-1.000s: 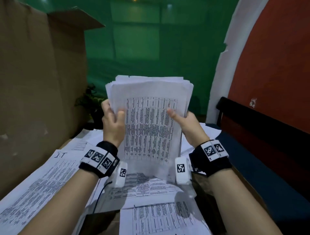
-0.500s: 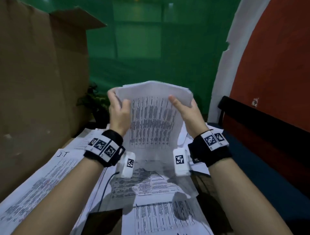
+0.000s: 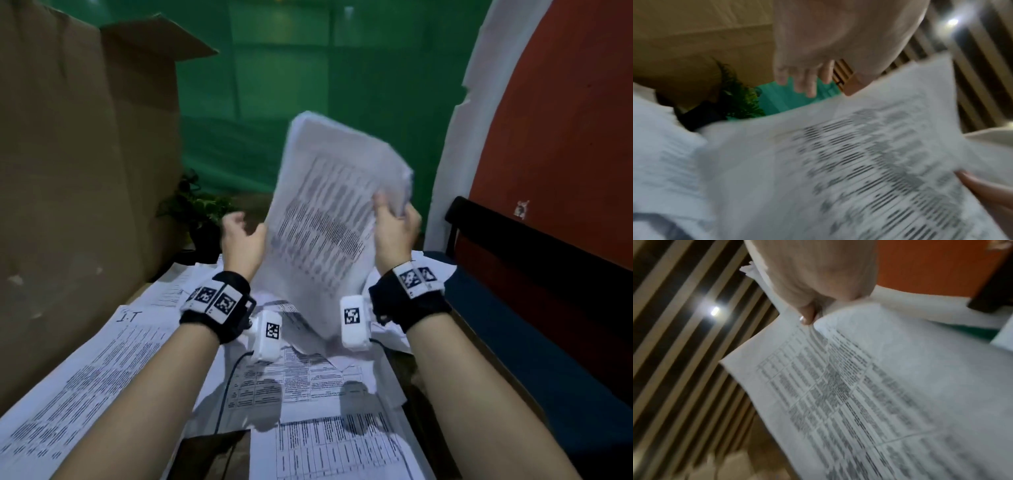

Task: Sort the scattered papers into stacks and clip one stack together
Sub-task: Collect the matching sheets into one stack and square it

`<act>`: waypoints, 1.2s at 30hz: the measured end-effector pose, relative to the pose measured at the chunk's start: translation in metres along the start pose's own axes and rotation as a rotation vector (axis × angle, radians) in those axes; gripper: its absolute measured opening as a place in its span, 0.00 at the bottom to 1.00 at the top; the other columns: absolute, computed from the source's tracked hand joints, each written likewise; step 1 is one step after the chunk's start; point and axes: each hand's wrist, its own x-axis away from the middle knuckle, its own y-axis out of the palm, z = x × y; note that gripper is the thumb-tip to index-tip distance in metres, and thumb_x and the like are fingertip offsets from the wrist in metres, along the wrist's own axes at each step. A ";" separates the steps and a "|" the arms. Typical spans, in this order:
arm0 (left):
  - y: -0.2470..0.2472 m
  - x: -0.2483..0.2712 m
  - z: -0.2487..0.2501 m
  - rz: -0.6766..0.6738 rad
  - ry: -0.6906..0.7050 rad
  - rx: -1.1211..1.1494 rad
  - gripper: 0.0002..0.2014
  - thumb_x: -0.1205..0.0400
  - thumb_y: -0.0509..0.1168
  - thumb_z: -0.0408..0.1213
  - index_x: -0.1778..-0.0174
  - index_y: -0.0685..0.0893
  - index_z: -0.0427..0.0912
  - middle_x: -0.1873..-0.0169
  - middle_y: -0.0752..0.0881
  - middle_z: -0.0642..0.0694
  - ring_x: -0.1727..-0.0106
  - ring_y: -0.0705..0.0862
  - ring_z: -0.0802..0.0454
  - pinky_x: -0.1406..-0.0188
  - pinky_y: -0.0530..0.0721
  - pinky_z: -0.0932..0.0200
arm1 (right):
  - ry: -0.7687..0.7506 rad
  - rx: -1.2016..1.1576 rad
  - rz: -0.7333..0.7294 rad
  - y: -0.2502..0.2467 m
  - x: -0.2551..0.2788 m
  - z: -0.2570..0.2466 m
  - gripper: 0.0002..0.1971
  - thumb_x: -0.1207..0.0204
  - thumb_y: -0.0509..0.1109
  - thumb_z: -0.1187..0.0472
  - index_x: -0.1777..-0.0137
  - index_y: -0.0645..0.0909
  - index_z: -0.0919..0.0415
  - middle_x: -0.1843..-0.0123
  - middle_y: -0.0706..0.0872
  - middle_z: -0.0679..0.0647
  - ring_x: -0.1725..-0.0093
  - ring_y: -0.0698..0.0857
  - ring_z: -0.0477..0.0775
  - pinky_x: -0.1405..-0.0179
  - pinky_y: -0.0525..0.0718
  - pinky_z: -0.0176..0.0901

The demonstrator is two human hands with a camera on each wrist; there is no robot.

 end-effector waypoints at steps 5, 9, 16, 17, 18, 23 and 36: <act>-0.003 0.005 -0.030 -0.205 -0.254 0.245 0.25 0.16 0.64 0.42 0.25 0.69 0.36 0.36 0.78 0.46 0.35 0.78 0.50 0.40 0.72 0.59 | 0.423 -0.358 -0.038 -0.012 -0.018 0.017 0.12 0.20 0.72 0.63 0.38 0.82 0.60 0.46 0.90 0.55 0.49 0.89 0.54 0.48 0.90 0.51; -0.017 0.000 -0.044 -0.100 -0.104 0.350 0.15 0.15 0.60 0.32 0.32 0.77 0.44 0.37 0.84 0.45 0.36 0.83 0.44 0.31 0.78 0.42 | 0.455 -0.191 -0.210 -0.035 -0.010 0.051 0.14 0.24 0.74 0.67 0.38 0.84 0.62 0.52 0.91 0.52 0.52 0.88 0.51 0.62 0.86 0.39; -0.029 -0.001 -0.061 -0.120 -0.054 0.393 0.13 0.17 0.65 0.34 0.38 0.77 0.47 0.44 0.86 0.48 0.45 0.86 0.51 0.41 0.83 0.47 | 0.363 0.127 -0.353 -0.060 -0.024 0.081 0.22 0.30 0.79 0.63 0.36 0.83 0.62 0.42 0.91 0.56 0.42 0.89 0.57 0.42 0.86 0.52; -0.030 0.001 -0.062 -0.114 -0.044 0.381 0.14 0.17 0.66 0.35 0.37 0.76 0.48 0.45 0.85 0.50 0.47 0.85 0.56 0.46 0.84 0.52 | 0.374 0.149 -0.349 -0.061 -0.025 0.083 0.23 0.32 0.80 0.63 0.36 0.82 0.62 0.42 0.90 0.55 0.43 0.88 0.57 0.47 0.86 0.50; -0.030 0.003 -0.065 -0.097 -0.045 0.372 0.13 0.17 0.65 0.37 0.37 0.74 0.49 0.45 0.84 0.50 0.50 0.83 0.59 0.50 0.83 0.58 | 0.396 0.158 -0.337 -0.062 -0.025 0.085 0.24 0.32 0.80 0.63 0.36 0.82 0.61 0.43 0.90 0.55 0.44 0.88 0.56 0.53 0.84 0.48; -0.018 0.004 -0.074 -0.003 -0.109 0.424 0.25 0.23 0.58 0.38 0.27 0.72 0.51 0.39 0.82 0.43 0.44 0.82 0.49 0.46 0.80 0.54 | 0.399 0.190 -0.308 -0.045 -0.014 0.085 0.19 0.42 0.66 0.65 0.49 0.81 0.58 0.53 0.86 0.55 0.49 0.82 0.57 0.57 0.77 0.46; -0.010 -0.016 -0.059 0.085 -0.061 0.404 0.20 0.23 0.48 0.18 0.47 0.80 0.40 0.63 0.79 0.49 0.56 0.79 0.53 0.61 0.77 0.62 | 0.413 0.186 -0.248 -0.027 -0.019 0.061 0.08 0.42 0.62 0.69 0.62 0.74 0.61 0.62 0.78 0.55 0.58 0.75 0.56 0.64 0.70 0.43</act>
